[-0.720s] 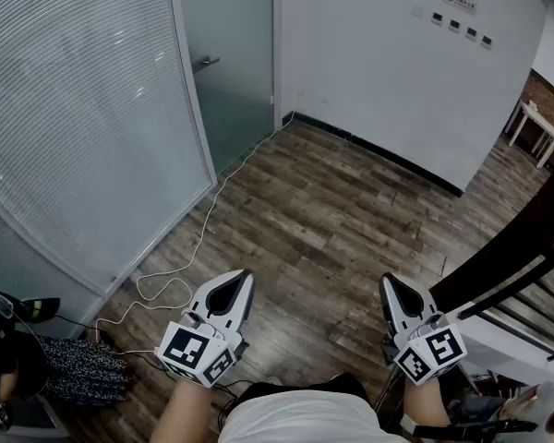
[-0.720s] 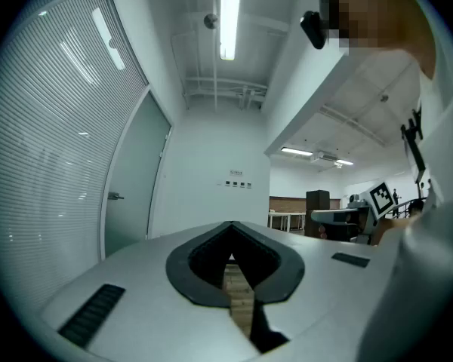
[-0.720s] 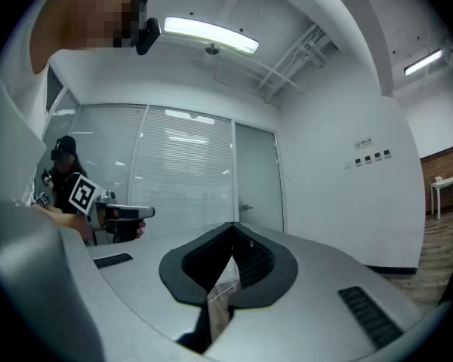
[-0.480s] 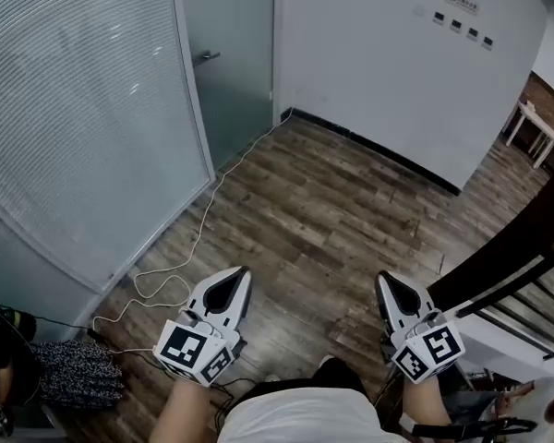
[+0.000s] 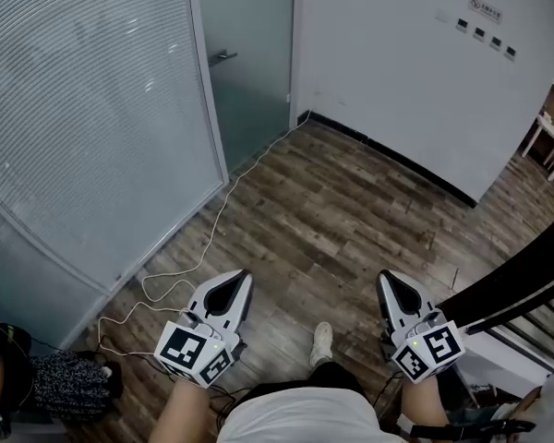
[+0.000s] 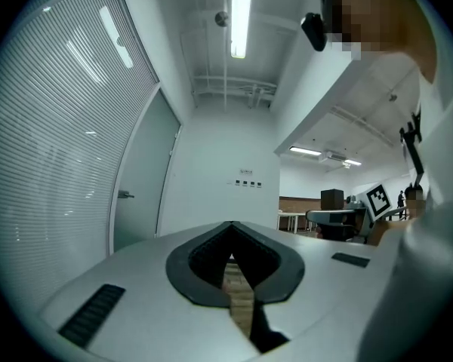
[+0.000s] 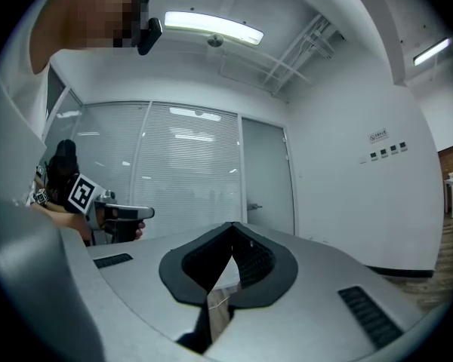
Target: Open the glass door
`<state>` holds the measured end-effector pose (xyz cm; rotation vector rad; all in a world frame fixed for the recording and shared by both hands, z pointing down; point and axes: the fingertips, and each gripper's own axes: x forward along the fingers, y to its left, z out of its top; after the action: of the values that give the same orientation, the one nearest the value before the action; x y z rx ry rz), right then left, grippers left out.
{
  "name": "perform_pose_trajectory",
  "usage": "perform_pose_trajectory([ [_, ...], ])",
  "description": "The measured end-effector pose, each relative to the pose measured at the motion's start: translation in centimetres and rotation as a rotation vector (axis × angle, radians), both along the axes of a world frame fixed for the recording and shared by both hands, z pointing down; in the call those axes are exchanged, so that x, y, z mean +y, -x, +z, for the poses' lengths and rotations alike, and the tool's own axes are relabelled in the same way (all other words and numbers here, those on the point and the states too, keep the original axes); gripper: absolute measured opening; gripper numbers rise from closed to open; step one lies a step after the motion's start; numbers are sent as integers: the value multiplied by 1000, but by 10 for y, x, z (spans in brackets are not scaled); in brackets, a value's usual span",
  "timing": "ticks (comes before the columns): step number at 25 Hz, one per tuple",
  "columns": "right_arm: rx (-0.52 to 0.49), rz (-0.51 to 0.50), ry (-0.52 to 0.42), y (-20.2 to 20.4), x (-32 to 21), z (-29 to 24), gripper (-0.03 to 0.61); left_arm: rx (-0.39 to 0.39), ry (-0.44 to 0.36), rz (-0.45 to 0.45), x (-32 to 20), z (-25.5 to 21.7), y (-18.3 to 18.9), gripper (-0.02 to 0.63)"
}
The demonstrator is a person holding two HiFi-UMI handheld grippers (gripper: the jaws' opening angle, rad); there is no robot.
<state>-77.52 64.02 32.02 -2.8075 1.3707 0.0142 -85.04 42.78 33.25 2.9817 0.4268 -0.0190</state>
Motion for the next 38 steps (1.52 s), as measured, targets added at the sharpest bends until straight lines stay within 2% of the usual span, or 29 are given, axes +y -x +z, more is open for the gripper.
perform_pose_trajectory([
  [10,-15,-46,-4,-105,-15,6,1,7,-14,-47,-13,0,-95,-2],
  [17,-38,-112,-2,-217,-24,8,2,-1,-24,-134,-29,-9,-194,-2],
  [23,-51,-143,-18,-301,-23,7,2,-11,-23,-168,-26,-11,-265,-2],
  [29,-55,-172,-21,-344,-26,8,2,-16,-33,-174,-26,-14,-313,-2],
  [38,-52,-137,-16,-405,-42,21,2,-6,-34,-141,-48,-4,-385,-2],
])
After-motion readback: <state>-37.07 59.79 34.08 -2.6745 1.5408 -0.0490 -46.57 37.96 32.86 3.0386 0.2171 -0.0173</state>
